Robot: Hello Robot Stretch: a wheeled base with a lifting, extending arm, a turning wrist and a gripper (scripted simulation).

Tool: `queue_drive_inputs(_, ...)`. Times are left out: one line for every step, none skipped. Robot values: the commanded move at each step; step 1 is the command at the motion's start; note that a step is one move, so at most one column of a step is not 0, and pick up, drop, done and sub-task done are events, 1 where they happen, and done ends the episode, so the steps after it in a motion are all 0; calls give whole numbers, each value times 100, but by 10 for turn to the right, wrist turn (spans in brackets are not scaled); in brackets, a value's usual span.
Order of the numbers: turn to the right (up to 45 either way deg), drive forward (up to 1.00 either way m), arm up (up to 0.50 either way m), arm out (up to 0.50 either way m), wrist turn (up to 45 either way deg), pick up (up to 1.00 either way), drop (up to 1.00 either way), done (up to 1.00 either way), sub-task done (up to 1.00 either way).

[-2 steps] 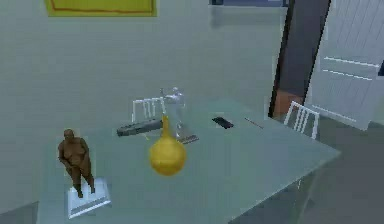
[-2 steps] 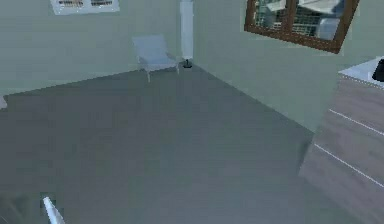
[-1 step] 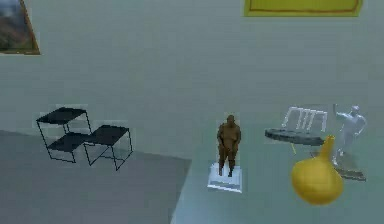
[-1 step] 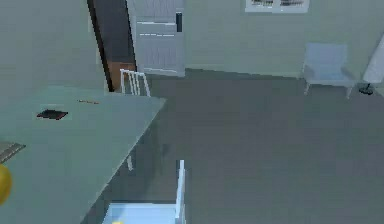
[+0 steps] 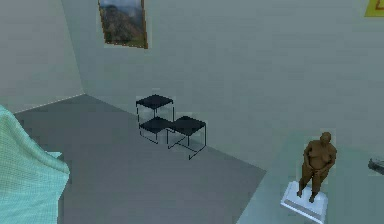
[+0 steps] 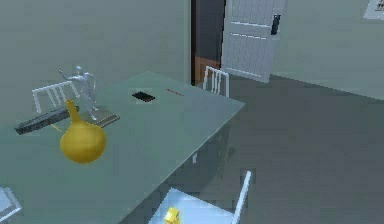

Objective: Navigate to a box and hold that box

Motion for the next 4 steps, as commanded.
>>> queue_drive_inputs(0,0,46,0,0,0,0,0,0)
queue_drive_inputs(0,0,0,24,0,0,0,0,0)
queue_drive_inputs(0,0,0,0,450,0,0,0,0)
queue_drive_inputs(0,0,0,0,450,0,0,0,0)
